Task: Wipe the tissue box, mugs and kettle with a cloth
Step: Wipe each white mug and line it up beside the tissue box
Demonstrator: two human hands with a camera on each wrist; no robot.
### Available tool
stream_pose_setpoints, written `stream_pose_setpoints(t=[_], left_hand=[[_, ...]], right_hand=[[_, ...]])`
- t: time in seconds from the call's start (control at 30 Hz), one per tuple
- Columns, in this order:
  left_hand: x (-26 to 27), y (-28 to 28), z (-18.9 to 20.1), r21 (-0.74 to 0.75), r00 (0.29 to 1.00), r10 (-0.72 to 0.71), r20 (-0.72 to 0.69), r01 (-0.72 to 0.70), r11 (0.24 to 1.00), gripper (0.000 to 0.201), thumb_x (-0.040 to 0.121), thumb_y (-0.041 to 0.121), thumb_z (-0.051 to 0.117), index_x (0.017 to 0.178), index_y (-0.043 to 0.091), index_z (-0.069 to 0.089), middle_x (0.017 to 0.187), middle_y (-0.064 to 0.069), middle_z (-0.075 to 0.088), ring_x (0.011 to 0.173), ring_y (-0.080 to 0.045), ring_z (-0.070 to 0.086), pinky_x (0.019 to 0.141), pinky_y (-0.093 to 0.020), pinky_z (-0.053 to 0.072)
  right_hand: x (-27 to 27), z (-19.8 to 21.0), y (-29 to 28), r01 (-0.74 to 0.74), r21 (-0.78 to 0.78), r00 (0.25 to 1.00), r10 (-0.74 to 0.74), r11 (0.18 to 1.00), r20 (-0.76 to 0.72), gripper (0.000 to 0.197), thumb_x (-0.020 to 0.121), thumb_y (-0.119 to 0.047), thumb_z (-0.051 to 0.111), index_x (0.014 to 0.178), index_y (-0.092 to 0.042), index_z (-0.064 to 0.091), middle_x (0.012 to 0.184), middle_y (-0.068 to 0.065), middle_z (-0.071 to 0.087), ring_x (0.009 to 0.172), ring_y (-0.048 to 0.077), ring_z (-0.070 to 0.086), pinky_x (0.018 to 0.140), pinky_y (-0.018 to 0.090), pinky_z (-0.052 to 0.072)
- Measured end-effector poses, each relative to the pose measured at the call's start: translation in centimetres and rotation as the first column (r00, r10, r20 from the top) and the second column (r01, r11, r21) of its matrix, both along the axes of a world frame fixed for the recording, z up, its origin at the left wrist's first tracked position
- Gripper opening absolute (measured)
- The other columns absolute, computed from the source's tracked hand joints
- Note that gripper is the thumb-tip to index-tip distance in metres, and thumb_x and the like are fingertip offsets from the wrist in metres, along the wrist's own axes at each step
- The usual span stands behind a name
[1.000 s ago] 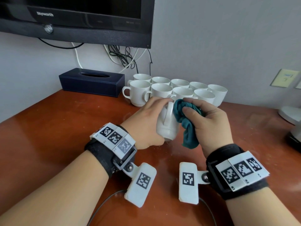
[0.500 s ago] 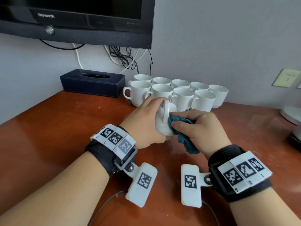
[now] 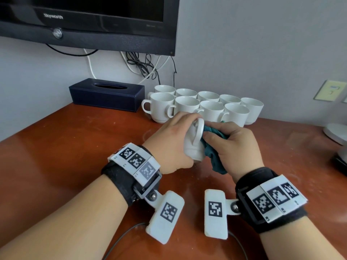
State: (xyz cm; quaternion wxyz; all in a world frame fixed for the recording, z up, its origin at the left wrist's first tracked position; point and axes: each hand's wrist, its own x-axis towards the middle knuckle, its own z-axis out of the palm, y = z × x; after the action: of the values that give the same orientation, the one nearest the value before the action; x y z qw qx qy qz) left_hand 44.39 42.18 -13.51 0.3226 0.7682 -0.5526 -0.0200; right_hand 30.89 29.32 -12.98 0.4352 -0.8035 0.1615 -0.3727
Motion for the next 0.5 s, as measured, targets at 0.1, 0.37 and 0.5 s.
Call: stream_pose_setpoints(t=[0.1, 0.37, 0.5], left_hand=[[0.28, 0.11, -0.03, -0.011, 1.0, 0.024, -0.005, -0.024, 1.0, 0.106, 0.068, 0.026, 0.091, 0.155, 0.033, 0.03, 0.151, 0.014, 0.03, 0.135, -0.015, 0.042, 0.112, -0.04, 0.043], [0.77, 0.41, -0.02, -0.007, 0.997, 0.065, -0.027, -0.065, 0.998, 0.106, 0.058, 0.056, 0.086, 0.147, 0.036, 0.032, 0.142, 0.016, 0.033, 0.126, -0.017, 0.049, 0.103, -0.049, 0.05], [0.68, 0.45, 0.17, 0.015, 0.999, 0.029, -0.018, -0.029, 0.999, 0.108, 0.062, 0.036, 0.089, 0.152, 0.034, 0.029, 0.146, 0.014, 0.031, 0.127, -0.017, 0.048, 0.104, -0.045, 0.05]], right_hand=[[-0.14, 0.3, 0.25, -0.084, -0.004, 0.996, 0.084, 0.996, -0.036, 0.039, 0.091, -0.01, 0.075, 0.091, -0.049, 0.077, 0.096, -0.007, 0.075, 0.081, 0.003, 0.07, 0.068, 0.019, 0.053], [-0.43, 0.27, 0.17, -0.137, 0.145, 0.987, 0.148, 0.98, -0.063, 0.018, 0.091, -0.002, 0.074, 0.097, -0.016, 0.083, 0.064, -0.008, 0.073, 0.05, 0.005, 0.062, 0.048, 0.017, 0.047], [-0.07, 0.0, 0.14, -0.055, 0.075, 0.998, 0.058, 0.996, -0.034, 0.023, 0.091, -0.007, 0.075, 0.098, -0.028, 0.082, 0.081, -0.013, 0.077, 0.066, -0.001, 0.067, 0.06, 0.015, 0.049]])
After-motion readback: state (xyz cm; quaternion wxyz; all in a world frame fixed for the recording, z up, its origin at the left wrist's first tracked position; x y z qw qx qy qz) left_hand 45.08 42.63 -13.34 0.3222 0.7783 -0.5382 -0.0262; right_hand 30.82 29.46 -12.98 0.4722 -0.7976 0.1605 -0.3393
